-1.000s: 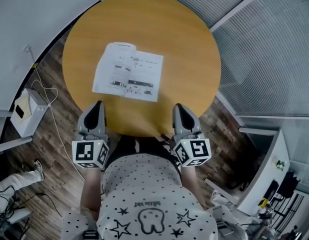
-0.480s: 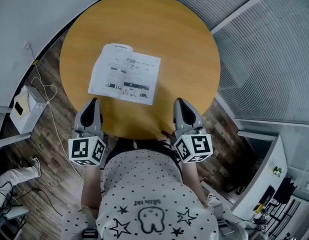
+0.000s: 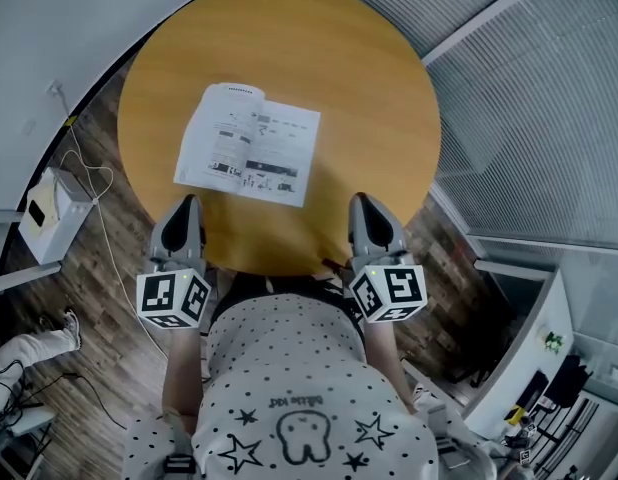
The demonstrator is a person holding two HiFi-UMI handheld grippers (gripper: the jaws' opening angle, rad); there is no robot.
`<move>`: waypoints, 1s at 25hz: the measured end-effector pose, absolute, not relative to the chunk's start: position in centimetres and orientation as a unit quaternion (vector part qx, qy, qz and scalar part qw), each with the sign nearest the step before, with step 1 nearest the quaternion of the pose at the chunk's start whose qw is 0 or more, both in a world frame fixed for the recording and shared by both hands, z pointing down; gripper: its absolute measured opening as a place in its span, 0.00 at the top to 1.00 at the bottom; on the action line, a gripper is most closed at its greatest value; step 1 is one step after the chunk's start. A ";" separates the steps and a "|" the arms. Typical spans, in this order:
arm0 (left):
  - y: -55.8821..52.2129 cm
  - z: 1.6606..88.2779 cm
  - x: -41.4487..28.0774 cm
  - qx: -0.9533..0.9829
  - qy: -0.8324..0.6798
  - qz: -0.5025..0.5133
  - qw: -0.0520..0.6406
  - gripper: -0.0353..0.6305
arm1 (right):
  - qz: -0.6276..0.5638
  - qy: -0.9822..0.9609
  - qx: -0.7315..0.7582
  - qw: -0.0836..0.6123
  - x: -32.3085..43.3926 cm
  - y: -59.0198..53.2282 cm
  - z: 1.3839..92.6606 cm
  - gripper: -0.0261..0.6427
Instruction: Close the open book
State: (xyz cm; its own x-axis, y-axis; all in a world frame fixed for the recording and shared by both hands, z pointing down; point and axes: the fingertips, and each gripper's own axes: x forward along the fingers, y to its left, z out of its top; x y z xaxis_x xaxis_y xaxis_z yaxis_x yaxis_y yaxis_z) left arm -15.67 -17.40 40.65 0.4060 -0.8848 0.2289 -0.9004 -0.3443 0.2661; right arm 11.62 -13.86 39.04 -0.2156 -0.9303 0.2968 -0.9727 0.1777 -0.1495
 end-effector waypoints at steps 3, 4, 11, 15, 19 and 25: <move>-17.3 40.6 -15.8 0.819 -0.545 0.022 0.178 0.93 | 0.154 -0.764 0.622 0.069 11.6 -13.6 39.0 0.96; -17.2 40.6 -15.8 0.819 -0.545 0.023 0.178 0.93 | 0.155 -0.764 0.623 0.070 11.7 -13.5 39.0 0.96; -17.2 40.2 -16.0 0.820 -0.546 0.016 0.174 0.93 | 0.154 -0.758 0.630 0.063 12.9 -13.7 38.6 0.96; -16.4 40.4 -16.3 0.816 -0.551 0.015 0.177 0.93 | 0.153 -0.756 0.633 0.068 13.5 -13.1 38.8 0.96; -16.2 40.6 -16.4 0.815 -0.552 0.015 0.177 0.93 | 0.152 -0.755 0.635 0.065 14.0 -13.0 38.9 0.96; -15.8 40.5 -16.2 0.816 -0.550 0.011 0.178 0.93 | 0.142 -0.761 0.630 0.056 14.2 -12.6 37.7 0.96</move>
